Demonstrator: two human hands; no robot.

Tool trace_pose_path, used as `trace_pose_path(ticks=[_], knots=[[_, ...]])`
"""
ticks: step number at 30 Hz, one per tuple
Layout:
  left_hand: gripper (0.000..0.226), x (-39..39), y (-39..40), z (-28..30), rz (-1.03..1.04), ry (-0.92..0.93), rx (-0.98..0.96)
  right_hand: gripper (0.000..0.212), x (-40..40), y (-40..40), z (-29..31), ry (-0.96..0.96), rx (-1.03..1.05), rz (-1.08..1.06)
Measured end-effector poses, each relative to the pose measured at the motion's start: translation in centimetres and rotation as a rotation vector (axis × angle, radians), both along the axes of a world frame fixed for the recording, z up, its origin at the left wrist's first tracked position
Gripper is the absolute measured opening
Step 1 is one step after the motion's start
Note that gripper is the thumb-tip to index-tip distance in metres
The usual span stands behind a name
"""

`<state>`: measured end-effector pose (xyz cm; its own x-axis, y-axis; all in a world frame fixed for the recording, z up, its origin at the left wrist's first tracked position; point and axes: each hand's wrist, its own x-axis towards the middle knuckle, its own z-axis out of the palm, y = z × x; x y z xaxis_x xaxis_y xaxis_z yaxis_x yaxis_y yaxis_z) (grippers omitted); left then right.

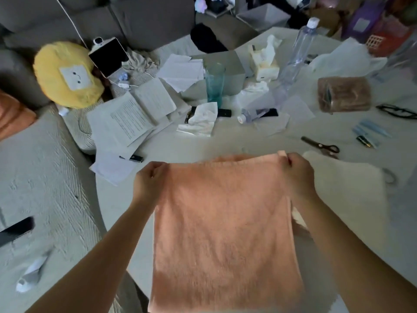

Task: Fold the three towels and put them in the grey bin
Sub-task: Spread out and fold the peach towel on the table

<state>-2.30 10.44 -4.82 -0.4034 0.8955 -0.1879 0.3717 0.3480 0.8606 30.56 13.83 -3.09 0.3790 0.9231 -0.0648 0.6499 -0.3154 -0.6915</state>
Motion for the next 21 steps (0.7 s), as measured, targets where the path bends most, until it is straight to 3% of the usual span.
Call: trace_pose_path(ticks=[3, 6, 12, 14, 17, 19, 21], knots=[[0.015, -0.1, 5.4, -2.8, -0.081, 0.110, -0.121, 0.026, -1.0, 5.2, -3.4, -0.177, -0.063, -0.001], [0.008, -0.8, 7.2, -5.7, -0.182, 0.247, -0.243, 0.028, -1.1, 7.8, -6.8, -0.233, -0.184, -0.037], [0.039, -3.7, 6.0, -6.6, -0.341, 0.499, -0.385, 0.031, -1.4, 7.8, -9.5, -0.158, -0.232, -0.045], [0.026, -4.0, 5.8, -6.2, -0.376, 0.384, -0.434, 0.028, -1.8, 7.3, -9.3, -0.092, -0.227, -0.046], [0.014, -4.2, 5.9, -5.3, -0.329, -0.023, -0.532, 0.019, -2.3, 6.7, -8.8, 0.046, -0.231, -0.044], [0.017, -4.6, 5.9, -5.2, -0.323, -0.265, -0.575, 0.024, -2.0, 6.4, -8.6, 0.157, -0.278, -0.077], [0.028, -4.8, 5.6, -5.4, -0.335, -0.383, -0.539, 0.019, -1.4, 6.2, -8.5, 0.226, -0.276, -0.107]])
